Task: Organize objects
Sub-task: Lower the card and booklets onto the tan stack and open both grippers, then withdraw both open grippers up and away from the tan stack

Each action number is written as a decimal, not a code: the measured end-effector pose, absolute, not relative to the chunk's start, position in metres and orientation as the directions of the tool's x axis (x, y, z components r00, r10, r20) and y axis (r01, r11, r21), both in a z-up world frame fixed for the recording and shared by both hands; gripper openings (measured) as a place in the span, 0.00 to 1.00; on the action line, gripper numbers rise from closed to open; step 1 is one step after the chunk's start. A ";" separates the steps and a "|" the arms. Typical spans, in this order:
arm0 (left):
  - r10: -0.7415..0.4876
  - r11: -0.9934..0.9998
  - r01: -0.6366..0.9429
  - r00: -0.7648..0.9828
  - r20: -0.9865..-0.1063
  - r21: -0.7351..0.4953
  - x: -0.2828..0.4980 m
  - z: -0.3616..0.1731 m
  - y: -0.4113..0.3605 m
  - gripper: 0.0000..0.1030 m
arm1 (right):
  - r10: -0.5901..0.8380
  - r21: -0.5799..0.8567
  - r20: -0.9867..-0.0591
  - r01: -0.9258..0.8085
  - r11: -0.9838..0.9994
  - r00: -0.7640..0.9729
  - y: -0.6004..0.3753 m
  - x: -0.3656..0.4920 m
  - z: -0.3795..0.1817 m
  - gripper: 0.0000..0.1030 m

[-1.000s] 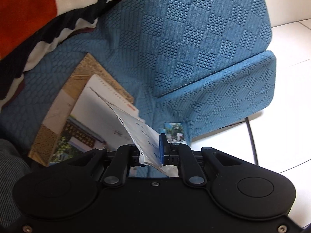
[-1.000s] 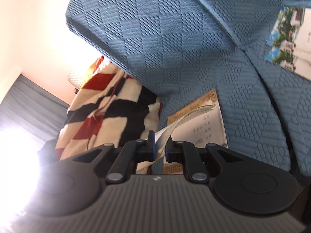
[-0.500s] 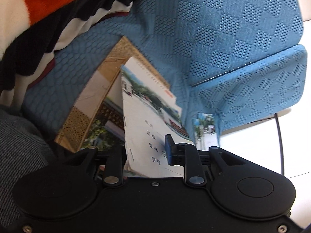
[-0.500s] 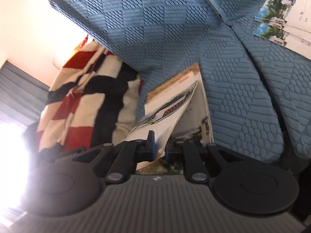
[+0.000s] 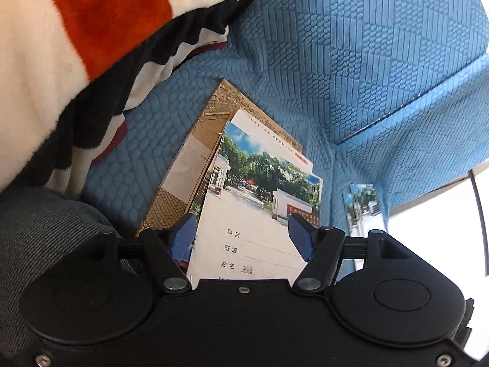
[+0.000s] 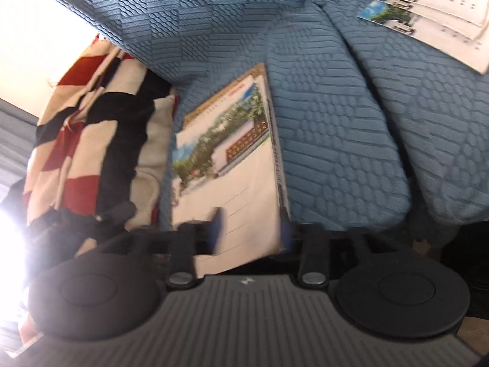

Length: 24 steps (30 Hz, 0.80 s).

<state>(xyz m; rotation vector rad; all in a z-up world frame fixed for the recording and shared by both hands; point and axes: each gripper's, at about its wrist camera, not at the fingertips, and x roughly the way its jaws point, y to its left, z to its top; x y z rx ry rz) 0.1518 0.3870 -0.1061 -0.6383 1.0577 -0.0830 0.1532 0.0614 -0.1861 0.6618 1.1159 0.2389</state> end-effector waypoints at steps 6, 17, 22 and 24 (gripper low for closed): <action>-0.320 0.859 -0.208 0.494 -0.809 -0.467 0.161 -0.112 0.372 0.63 | 0.397 0.498 -0.792 0.115 0.859 0.464 0.049 0.148 -0.179 0.60; -0.252 0.918 -0.155 0.487 -0.836 -0.366 0.173 -0.131 0.355 0.41 | 0.392 0.446 -0.816 0.032 0.894 0.425 0.071 0.140 -0.189 0.19; -0.248 0.923 -0.141 0.491 -0.835 -0.357 0.179 -0.132 0.355 0.30 | 0.390 0.449 -0.812 0.036 0.893 0.434 0.074 0.138 -0.187 0.18; -0.267 0.921 -0.129 0.481 -0.835 -0.369 0.182 -0.133 0.355 0.27 | 0.390 0.451 -0.811 0.041 0.892 0.437 0.075 0.138 -0.188 0.17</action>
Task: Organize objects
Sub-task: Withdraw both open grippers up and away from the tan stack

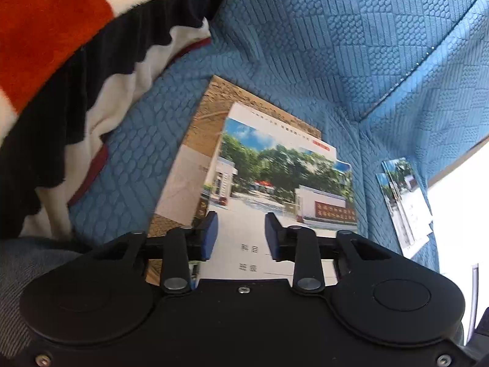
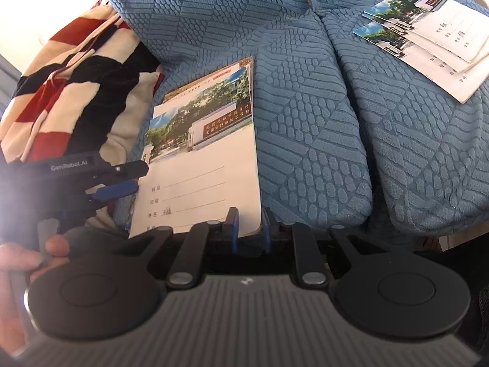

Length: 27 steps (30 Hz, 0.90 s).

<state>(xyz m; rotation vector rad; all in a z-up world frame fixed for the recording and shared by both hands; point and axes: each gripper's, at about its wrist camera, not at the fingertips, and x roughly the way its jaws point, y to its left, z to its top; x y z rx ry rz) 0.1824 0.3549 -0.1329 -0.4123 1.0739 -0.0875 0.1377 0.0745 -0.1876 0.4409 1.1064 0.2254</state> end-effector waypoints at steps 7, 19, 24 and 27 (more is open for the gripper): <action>-0.275 0.929 -0.091 0.483 -0.832 -0.360 0.187 -0.134 0.343 0.27 | 0.393 0.449 -0.811 0.031 0.893 0.433 0.077 0.142 -0.189 0.17; -0.255 0.942 -0.068 0.486 -0.836 -0.327 0.190 -0.132 0.333 0.28 | 0.393 0.449 -0.813 0.031 0.893 0.429 0.078 0.146 -0.190 0.17; -0.244 0.947 -0.062 0.498 -0.832 -0.315 0.181 -0.119 0.332 0.28 | 0.372 0.413 -0.829 0.008 0.911 0.417 0.078 0.148 -0.185 0.17; -0.241 0.949 -0.052 0.519 -0.820 -0.311 0.174 -0.103 0.330 0.29 | 0.350 0.390 -0.832 0.004 0.921 0.430 0.073 0.149 -0.178 0.17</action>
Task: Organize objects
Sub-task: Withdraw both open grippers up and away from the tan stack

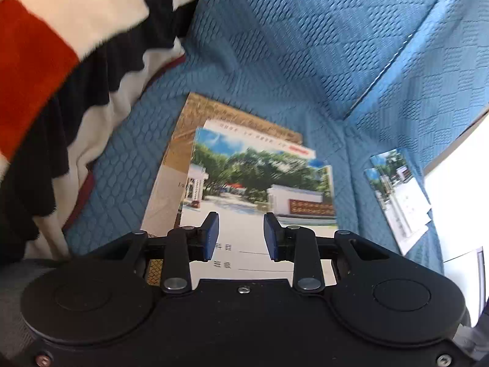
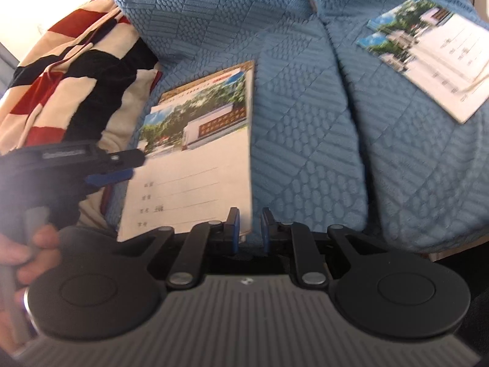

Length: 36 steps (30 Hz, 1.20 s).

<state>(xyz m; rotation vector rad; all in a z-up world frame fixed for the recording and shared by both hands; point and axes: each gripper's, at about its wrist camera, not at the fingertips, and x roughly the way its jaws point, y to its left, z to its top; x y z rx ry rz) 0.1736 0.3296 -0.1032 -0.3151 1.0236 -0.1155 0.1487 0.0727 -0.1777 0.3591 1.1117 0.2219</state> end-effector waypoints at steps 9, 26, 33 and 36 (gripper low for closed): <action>-0.228 0.961 0.015 0.609 -0.760 -0.277 0.149 -0.038 0.313 0.30 | 0.300 0.335 -0.780 -0.039 0.941 0.550 0.054 0.148 -0.120 0.17; -0.241 0.968 0.119 0.697 -0.675 -0.222 0.095 0.032 0.269 0.36 | 0.258 0.256 -0.675 -0.110 0.961 0.691 0.042 0.110 -0.028 0.18; -0.247 0.967 0.134 0.683 -0.688 -0.215 0.078 0.031 0.260 0.37 | 0.237 0.225 -0.691 -0.108 0.968 0.683 0.038 0.091 -0.027 0.18; -0.252 0.966 0.131 0.675 -0.694 -0.223 0.074 0.030 0.259 0.37 | 0.223 0.225 -0.692 -0.088 0.970 0.687 0.033 0.087 -0.028 0.18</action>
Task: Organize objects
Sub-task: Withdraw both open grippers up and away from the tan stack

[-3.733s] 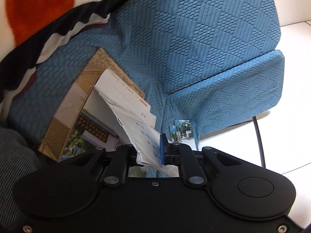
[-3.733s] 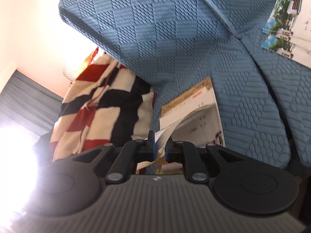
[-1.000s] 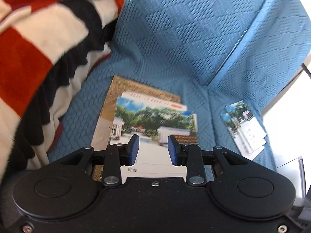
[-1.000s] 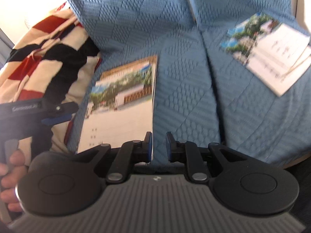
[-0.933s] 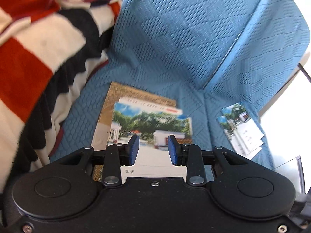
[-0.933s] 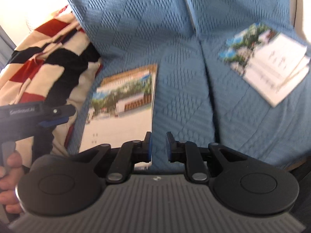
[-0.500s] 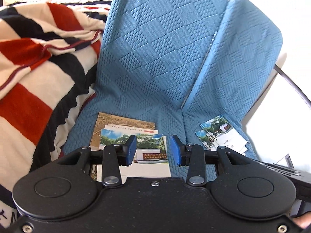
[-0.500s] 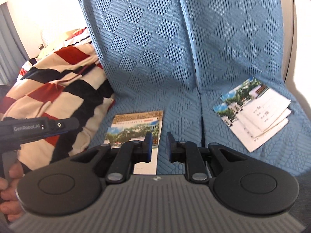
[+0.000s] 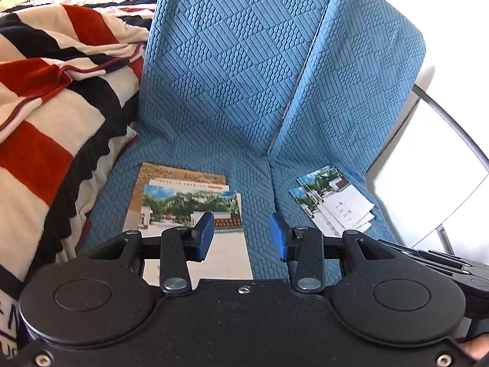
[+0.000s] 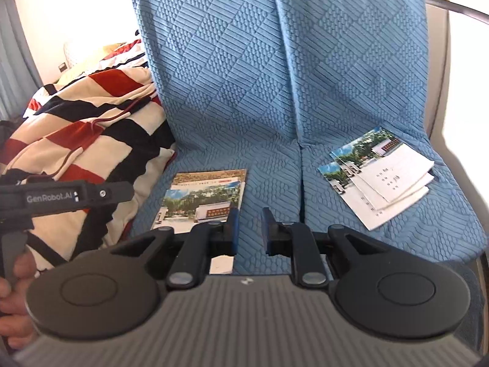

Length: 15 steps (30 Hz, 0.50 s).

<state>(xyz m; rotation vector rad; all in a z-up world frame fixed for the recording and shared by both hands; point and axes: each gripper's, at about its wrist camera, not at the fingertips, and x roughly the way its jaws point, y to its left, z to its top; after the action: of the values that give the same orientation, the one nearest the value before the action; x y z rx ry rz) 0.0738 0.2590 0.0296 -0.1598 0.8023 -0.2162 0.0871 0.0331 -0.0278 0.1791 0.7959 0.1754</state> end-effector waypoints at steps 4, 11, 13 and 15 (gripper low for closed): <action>-0.254 0.965 0.133 0.675 -0.692 -0.224 0.072 0.029 0.257 0.37 | 0.209 0.220 -0.694 -0.073 0.973 0.689 0.028 0.085 -0.028 0.18; -0.264 0.964 0.156 0.676 -0.688 -0.217 0.075 0.029 0.246 0.38 | 0.180 0.205 -0.700 -0.046 0.978 0.691 0.017 0.085 -0.027 0.19; -0.269 0.963 0.163 0.672 -0.690 -0.216 0.075 0.028 0.241 0.40 | 0.174 0.206 -0.701 -0.038 0.978 0.692 0.013 0.085 -0.027 0.19; -0.274 0.961 0.168 0.668 -0.692 -0.218 0.076 0.028 0.236 0.42 | 0.159 0.196 -0.704 -0.026 0.980 0.693 0.010 0.084 -0.028 0.19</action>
<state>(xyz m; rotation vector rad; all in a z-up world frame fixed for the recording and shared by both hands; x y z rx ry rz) 0.0758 0.2362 0.0276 -0.1402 0.8018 -0.2498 0.0842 0.0097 -0.0282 0.1759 0.8000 0.1043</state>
